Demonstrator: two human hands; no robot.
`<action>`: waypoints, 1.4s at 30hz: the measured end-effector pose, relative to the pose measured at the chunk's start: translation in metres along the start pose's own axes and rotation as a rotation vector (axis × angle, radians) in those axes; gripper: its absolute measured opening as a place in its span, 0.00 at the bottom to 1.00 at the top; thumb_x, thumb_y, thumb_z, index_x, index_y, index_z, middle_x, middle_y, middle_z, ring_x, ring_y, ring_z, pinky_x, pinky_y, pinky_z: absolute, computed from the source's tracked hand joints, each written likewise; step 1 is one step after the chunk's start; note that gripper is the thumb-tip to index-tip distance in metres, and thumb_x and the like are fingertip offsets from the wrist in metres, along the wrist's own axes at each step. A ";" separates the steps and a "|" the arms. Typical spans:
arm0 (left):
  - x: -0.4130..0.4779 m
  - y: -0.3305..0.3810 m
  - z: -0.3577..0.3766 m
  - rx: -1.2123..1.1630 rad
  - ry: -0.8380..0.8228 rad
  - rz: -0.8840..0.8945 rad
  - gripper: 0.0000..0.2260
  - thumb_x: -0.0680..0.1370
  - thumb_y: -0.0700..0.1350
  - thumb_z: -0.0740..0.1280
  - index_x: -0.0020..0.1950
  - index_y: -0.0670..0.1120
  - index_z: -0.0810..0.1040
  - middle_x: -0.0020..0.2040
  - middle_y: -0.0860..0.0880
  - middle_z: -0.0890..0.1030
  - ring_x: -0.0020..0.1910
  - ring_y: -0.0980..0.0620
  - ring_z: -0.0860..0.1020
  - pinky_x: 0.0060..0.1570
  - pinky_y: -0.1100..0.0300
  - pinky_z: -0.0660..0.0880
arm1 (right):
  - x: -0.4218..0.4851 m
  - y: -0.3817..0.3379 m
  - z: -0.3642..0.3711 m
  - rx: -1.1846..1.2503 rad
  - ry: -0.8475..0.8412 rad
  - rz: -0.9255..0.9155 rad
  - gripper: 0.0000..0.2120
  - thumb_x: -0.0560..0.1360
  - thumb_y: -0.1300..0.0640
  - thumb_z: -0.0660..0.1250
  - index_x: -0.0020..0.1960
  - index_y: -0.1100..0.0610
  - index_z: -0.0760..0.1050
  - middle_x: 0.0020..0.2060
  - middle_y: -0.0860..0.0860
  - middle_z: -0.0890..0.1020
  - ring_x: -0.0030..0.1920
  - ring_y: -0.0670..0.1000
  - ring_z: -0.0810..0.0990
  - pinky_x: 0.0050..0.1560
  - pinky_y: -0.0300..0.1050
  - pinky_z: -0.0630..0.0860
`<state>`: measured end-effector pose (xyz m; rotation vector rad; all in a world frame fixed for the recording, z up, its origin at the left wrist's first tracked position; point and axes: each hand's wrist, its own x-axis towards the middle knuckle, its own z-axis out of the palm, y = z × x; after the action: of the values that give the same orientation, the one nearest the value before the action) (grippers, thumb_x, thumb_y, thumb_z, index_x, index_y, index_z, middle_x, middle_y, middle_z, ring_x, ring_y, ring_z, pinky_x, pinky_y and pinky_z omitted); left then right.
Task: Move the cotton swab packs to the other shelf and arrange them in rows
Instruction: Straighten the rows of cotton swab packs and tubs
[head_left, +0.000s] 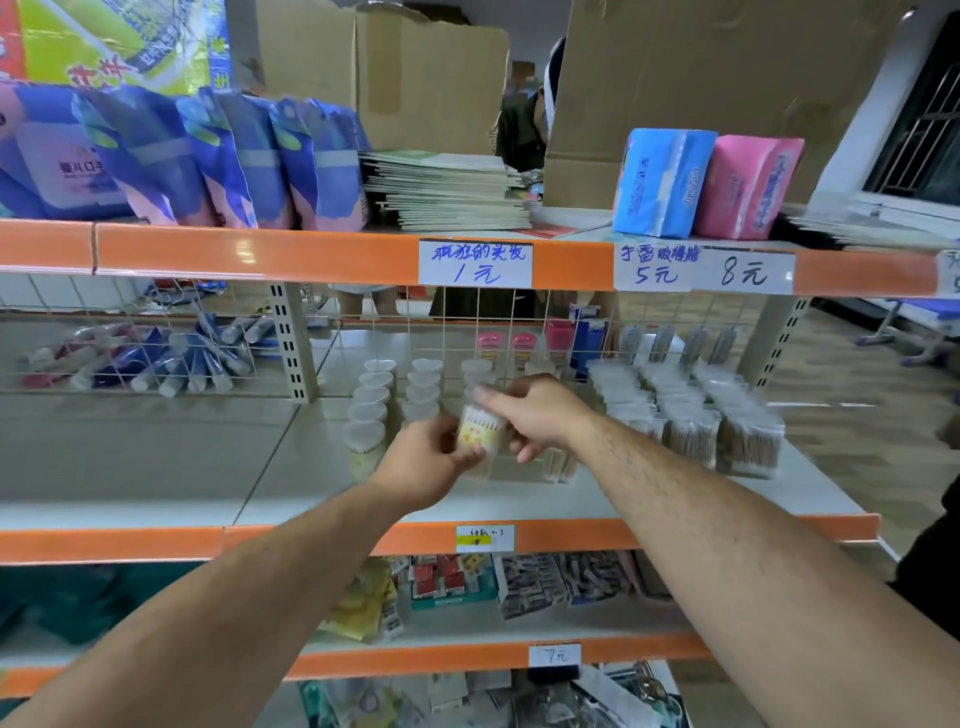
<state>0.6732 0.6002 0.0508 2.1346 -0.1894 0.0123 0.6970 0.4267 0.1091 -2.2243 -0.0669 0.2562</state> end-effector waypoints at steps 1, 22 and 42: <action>-0.001 0.001 -0.001 -0.106 -0.024 -0.037 0.09 0.78 0.46 0.70 0.57 0.46 0.79 0.50 0.48 0.84 0.50 0.46 0.82 0.52 0.45 0.80 | 0.000 0.000 -0.001 0.040 -0.002 0.002 0.22 0.75 0.38 0.67 0.51 0.57 0.80 0.45 0.54 0.84 0.41 0.52 0.85 0.38 0.46 0.83; 0.015 -0.027 -0.036 0.793 -0.008 0.041 0.33 0.79 0.57 0.48 0.81 0.51 0.39 0.80 0.55 0.40 0.78 0.58 0.39 0.78 0.53 0.41 | 0.052 0.042 0.032 -0.520 0.099 -0.013 0.20 0.71 0.48 0.72 0.60 0.54 0.74 0.52 0.49 0.79 0.47 0.49 0.78 0.47 0.42 0.78; 0.021 -0.043 -0.033 0.858 -0.040 -0.009 0.32 0.80 0.57 0.49 0.81 0.48 0.41 0.81 0.51 0.44 0.79 0.56 0.43 0.78 0.54 0.42 | 0.085 0.055 0.049 -0.504 0.176 0.021 0.24 0.74 0.49 0.69 0.67 0.56 0.70 0.58 0.52 0.79 0.54 0.52 0.79 0.53 0.47 0.78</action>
<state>0.7026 0.6480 0.0344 2.9930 -0.2220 0.0531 0.7677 0.4423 0.0229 -2.7400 -0.0128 0.0538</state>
